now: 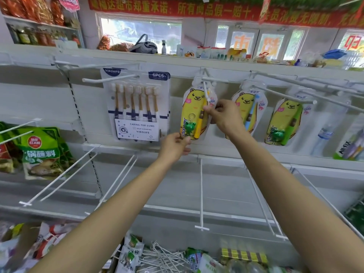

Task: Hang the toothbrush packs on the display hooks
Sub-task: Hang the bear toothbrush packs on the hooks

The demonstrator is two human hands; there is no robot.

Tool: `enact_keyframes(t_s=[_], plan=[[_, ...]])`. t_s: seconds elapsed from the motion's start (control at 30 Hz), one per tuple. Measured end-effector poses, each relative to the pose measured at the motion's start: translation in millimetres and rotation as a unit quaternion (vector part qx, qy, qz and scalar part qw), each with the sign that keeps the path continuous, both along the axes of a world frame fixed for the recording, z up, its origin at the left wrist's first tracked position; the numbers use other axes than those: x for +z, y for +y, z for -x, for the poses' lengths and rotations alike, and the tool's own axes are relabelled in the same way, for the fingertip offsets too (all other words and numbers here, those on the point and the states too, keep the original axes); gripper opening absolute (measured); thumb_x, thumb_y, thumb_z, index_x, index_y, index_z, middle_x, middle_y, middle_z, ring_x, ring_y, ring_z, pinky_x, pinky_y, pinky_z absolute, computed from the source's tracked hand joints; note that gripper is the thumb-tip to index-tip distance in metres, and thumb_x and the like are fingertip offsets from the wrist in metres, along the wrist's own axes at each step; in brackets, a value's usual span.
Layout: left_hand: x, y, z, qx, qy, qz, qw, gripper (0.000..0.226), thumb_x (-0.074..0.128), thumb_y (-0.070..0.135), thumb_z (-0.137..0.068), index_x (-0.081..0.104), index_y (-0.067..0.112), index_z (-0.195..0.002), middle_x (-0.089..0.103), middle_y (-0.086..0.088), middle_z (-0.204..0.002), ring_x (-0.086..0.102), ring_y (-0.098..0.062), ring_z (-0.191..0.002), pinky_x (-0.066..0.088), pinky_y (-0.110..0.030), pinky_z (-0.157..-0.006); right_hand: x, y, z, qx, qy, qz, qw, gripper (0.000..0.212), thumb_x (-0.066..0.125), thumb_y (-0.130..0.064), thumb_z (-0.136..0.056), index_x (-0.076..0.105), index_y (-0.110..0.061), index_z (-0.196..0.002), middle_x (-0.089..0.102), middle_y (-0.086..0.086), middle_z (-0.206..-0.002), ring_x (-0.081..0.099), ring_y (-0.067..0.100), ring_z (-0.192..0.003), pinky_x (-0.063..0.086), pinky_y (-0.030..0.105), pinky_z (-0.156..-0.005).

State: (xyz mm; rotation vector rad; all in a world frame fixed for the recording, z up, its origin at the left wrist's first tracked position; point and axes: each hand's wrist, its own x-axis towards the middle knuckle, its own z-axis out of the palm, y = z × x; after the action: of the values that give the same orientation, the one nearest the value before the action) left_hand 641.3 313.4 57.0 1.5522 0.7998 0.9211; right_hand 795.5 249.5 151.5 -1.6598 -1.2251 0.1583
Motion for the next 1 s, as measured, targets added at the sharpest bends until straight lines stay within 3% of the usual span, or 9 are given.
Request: enact_keyframes(t_s=[0.1, 0.17, 0.3, 0.47, 0.63, 0.73, 1.0], plan=[[-23, -18, 11, -0.005, 0.045, 0.047, 0.998, 0.045, 0.068, 0.021, -0.093, 0.053, 0.003, -0.131, 0.063, -0.013, -0.105, 0.064, -0.023, -0.078, 0.058, -0.041, -0.083, -21, -29, 3, -0.052, -0.066, 0.062, 0.994, 0.046, 0.077, -0.023, -0.086, 0.058, -0.007, -0.124, 0.069, 0.007, -0.105, 0.066, 0.022, -0.097, 0.056, 0.042, -0.087], [-31, -33, 22, -0.021, 0.088, -0.025, 0.996, 0.048, 0.072, 0.028, -0.087, 0.062, 0.005, -0.127, 0.068, -0.004, -0.097, 0.062, -0.019, -0.08, 0.054, -0.038, -0.084, -39, -58, 2, -0.062, -0.119, 0.072, 0.988, 0.049, 0.075, -0.019, -0.087, 0.055, -0.008, -0.13, 0.067, 0.006, -0.112, 0.064, 0.021, -0.1, 0.054, 0.041, -0.091], [-22, -72, 32, -0.044, 0.156, -0.181, 0.97, 0.025, 0.068, 0.03, -0.09, 0.067, 0.028, -0.115, 0.071, 0.011, -0.108, 0.066, -0.009, -0.098, 0.053, -0.036, -0.095, -66, -127, -1, -0.043, -0.21, 0.075, 0.974, 0.042, 0.072, -0.021, -0.09, 0.059, -0.013, -0.13, 0.068, 0.003, -0.117, 0.063, 0.019, -0.107, 0.053, 0.045, -0.093], [-2, -137, 14, -0.073, 0.244, -0.408, 0.877, 0.038, 0.062, 0.042, -0.092, 0.055, 0.038, -0.129, 0.058, 0.015, -0.131, 0.053, -0.009, -0.12, 0.049, -0.035, -0.097, -81, -222, -7, -0.08, -0.295, 0.095, 0.947, 0.038, 0.068, -0.025, -0.093, 0.06, -0.014, -0.129, 0.063, 0.005, -0.127, 0.059, 0.027, -0.116, 0.048, 0.041, -0.094], [-5, -204, -31, -0.129, 0.244, -0.529, 0.802, 0.049, 0.057, 0.051, -0.09, 0.052, 0.031, -0.135, 0.053, 0.008, -0.136, 0.048, -0.017, -0.126, 0.043, -0.04, -0.104, -88, -317, -30, -0.138, -0.348, 0.137, 0.917, 0.047, 0.064, -0.033, -0.096, 0.053, -0.017, -0.139, 0.056, 0.002, -0.14, 0.053, 0.027, -0.125, 0.049, 0.041, -0.094], [-10, -246, -63, -0.139, 0.232, -0.562, 0.782, 0.053, 0.056, 0.051, -0.089, 0.051, 0.03, -0.138, 0.05, 0.008, -0.144, 0.046, -0.018, -0.13, 0.04, -0.04, -0.107, -94, -376, -50, -0.171, -0.364, 0.147, 0.903, 0.049, 0.065, -0.034, -0.096, 0.053, -0.014, -0.139, 0.056, 0.004, -0.139, 0.055, 0.028, -0.122, 0.05, 0.043, -0.096], [-20, -376, -170, -0.199, 0.188, -0.569, 0.776, 0.053, 0.057, 0.049, -0.089, 0.049, 0.032, -0.138, 0.048, 0.011, -0.147, 0.045, -0.017, -0.133, 0.04, -0.042, -0.11, -103, -544, -122, -0.264, -0.347, 0.214, 0.874, 0.057, 0.067, -0.035, -0.094, 0.051, -0.011, -0.142, 0.055, 0.006, -0.141, 0.052, 0.027, -0.128, 0.043, 0.039, -0.105]])
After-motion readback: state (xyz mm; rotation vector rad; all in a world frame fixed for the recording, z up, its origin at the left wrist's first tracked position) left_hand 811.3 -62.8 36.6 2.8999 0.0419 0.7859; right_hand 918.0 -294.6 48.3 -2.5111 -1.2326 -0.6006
